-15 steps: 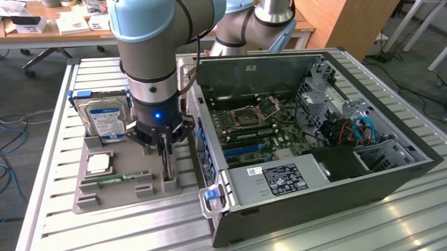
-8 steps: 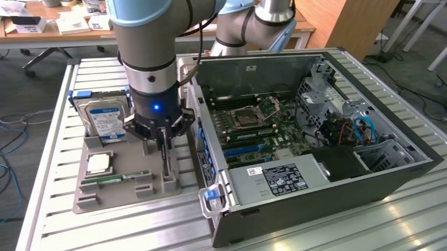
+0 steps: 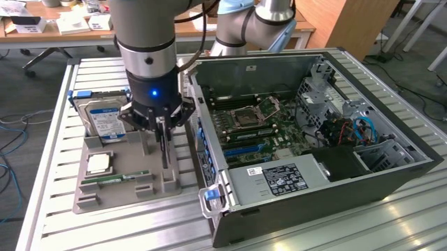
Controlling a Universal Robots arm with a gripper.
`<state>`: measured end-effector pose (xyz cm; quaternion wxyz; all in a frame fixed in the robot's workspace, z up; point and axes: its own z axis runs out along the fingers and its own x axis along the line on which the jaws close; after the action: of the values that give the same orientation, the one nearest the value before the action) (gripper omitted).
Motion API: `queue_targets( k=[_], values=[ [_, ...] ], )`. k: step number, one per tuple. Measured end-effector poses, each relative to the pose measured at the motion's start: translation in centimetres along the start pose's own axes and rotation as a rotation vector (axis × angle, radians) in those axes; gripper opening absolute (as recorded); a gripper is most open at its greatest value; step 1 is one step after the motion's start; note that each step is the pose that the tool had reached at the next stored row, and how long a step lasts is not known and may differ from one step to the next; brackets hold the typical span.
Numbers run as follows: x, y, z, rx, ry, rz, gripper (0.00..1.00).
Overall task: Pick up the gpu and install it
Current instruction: 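Pick up the gpu and move the gpu toward the slot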
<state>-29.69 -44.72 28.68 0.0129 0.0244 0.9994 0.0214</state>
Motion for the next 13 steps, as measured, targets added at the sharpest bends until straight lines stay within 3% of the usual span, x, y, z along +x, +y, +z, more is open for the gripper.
queue_targets(
  k=[13],
  values=[
    [-0.1,0.26,-5.82,0.0,-0.0002,0.0,0.26]
  ],
)
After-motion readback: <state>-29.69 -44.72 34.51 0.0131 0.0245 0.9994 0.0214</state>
